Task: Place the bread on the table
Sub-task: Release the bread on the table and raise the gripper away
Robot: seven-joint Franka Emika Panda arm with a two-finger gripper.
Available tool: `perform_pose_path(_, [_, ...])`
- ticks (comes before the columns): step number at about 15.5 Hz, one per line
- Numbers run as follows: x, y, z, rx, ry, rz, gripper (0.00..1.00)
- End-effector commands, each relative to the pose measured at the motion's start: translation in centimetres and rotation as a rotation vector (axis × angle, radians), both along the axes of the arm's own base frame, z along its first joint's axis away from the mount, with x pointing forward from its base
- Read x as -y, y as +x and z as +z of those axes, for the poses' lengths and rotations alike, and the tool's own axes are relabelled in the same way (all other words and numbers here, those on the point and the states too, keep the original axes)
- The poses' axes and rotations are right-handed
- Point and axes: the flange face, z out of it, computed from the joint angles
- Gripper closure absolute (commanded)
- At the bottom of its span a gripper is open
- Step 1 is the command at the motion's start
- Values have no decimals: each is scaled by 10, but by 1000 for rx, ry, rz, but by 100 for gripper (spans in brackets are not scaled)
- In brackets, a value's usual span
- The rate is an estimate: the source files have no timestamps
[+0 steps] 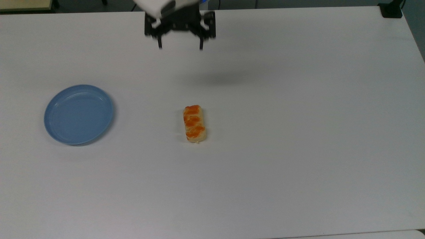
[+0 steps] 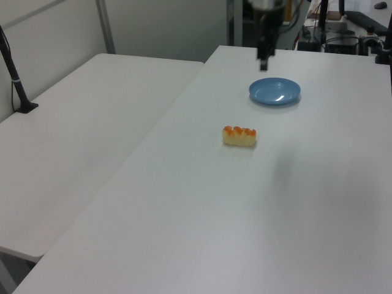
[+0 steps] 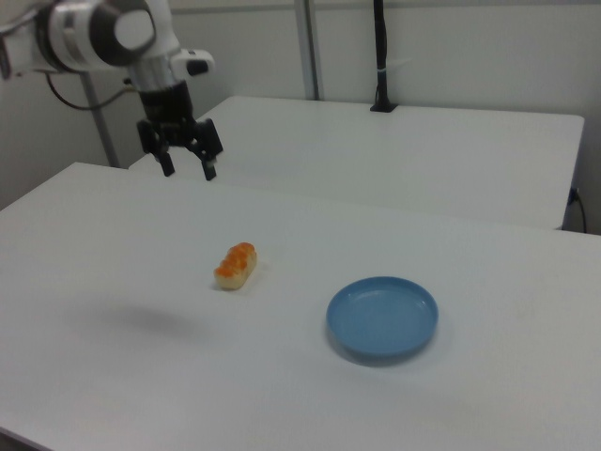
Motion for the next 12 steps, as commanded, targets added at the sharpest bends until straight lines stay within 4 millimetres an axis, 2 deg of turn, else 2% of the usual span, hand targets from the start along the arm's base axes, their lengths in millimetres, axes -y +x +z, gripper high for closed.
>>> perform_pose_path(1, [24,-22,8,-9,-2,-57,0])
perform_pose_path(7, [42,-27,21,6,7,-81,0])
perform_pose_path(12, [42,-30,23,7,14,-82,0])
